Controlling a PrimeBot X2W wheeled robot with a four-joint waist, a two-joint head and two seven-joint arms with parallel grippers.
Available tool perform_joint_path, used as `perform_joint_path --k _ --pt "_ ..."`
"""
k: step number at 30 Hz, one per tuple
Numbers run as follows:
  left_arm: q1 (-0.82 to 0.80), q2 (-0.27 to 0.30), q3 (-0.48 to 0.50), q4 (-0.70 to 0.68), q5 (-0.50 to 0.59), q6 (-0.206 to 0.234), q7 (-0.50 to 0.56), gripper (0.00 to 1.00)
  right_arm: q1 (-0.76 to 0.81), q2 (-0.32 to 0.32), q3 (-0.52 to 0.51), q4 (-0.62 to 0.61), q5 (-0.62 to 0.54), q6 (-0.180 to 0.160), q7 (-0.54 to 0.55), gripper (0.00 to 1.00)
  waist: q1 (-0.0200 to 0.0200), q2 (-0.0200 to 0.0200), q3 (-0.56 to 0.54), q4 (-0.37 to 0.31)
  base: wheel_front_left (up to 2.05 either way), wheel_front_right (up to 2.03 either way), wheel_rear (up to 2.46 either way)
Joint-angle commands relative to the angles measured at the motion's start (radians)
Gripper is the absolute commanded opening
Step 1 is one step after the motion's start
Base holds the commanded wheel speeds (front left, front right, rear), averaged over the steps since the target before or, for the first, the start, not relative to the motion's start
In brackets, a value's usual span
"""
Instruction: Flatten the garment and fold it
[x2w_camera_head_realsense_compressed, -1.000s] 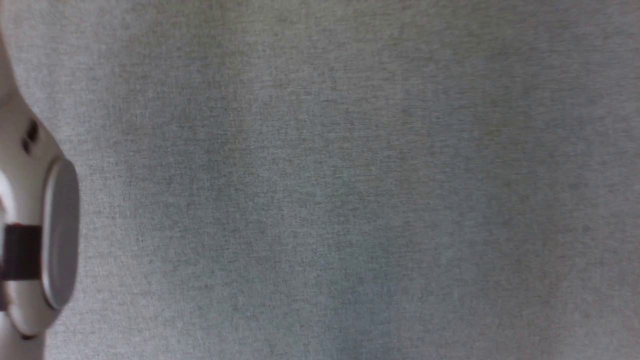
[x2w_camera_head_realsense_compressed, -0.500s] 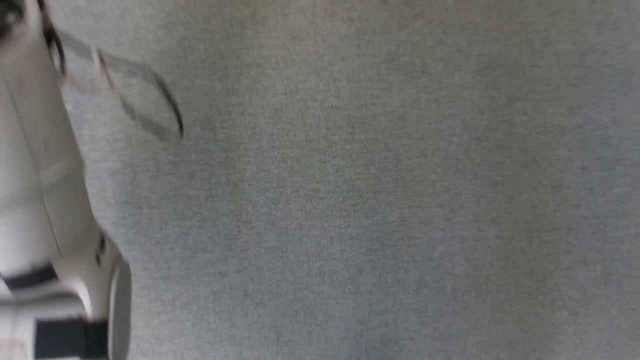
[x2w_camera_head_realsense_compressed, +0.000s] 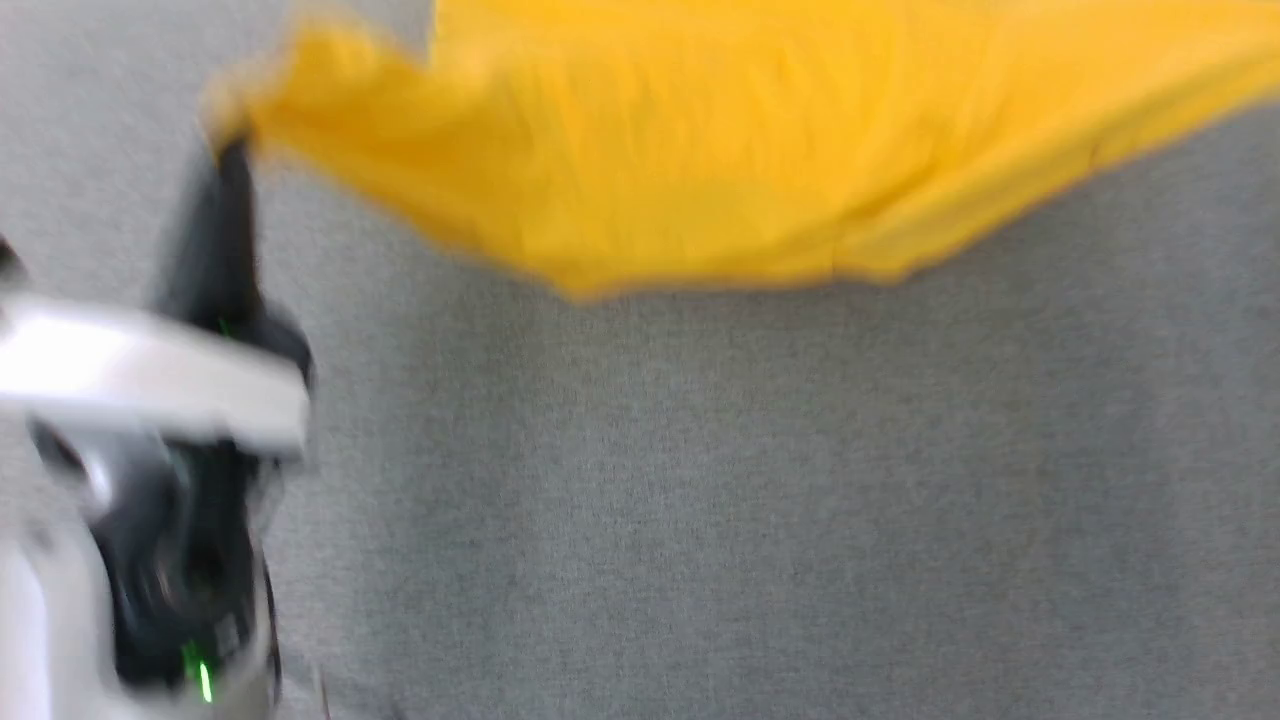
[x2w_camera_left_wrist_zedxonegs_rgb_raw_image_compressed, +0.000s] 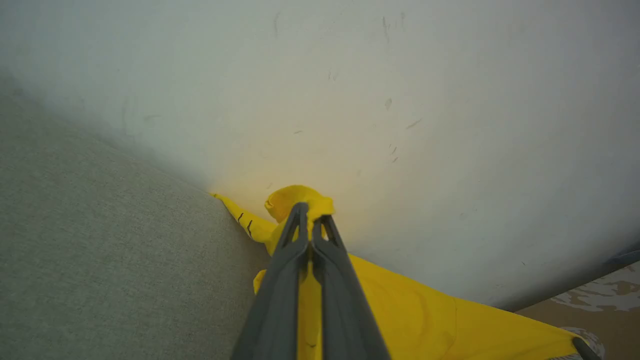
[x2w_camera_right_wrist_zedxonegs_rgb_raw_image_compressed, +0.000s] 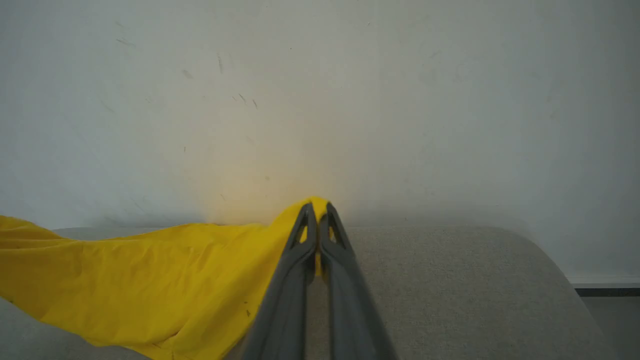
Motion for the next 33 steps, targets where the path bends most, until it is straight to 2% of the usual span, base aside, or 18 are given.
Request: perform_joint_path --k 1,7,13,16,24,33 --pt "0.068 0.001 0.0 -0.017 -0.009 -0.01 0.006 0.0 0.046 0.023 -0.016 -0.024 -0.009 -0.001 0.014 0.0 0.0004 0.0 -0.135 -0.002 0.0 0.0 0.0" --pt "0.387 -0.014 0.019 -0.068 -0.051 -0.034 -0.002 0.0 0.269 0.149 -0.118 -0.122 -0.038 -0.001 0.084 0.0 0.0004 0.0 -0.237 0.003 0.0 0.0 0.0" --pt "0.582 -0.026 0.085 -0.122 -0.103 -0.048 -0.018 0.0 0.422 0.27 -0.231 -0.213 -0.054 -0.001 0.133 0.0 0.0004 0.0 -0.314 0.015 0.0 0.0 0.0" --pt "0.663 -0.027 0.113 -0.142 -0.117 -0.052 -0.019 0.0 0.485 0.309 -0.27 -0.251 -0.052 -0.001 0.151 0.0 0.0004 0.0 -0.332 0.022 0.0 0.0 0.0" --pt "0.825 -0.053 0.125 -0.157 -0.148 -0.089 -0.04 0.0 0.635 0.338 -0.337 -0.275 -0.024 -0.001 0.166 0.0 0.0004 0.0 -0.341 0.036 0.0 0.0 0.0" --pt "0.762 -0.054 0.015 -0.044 -0.078 -0.108 -0.042 0.0 0.689 0.333 -0.273 -0.201 -0.121 -0.001 0.135 0.0 0.0004 0.0 -0.288 0.048 0.0 0.0 0.0"
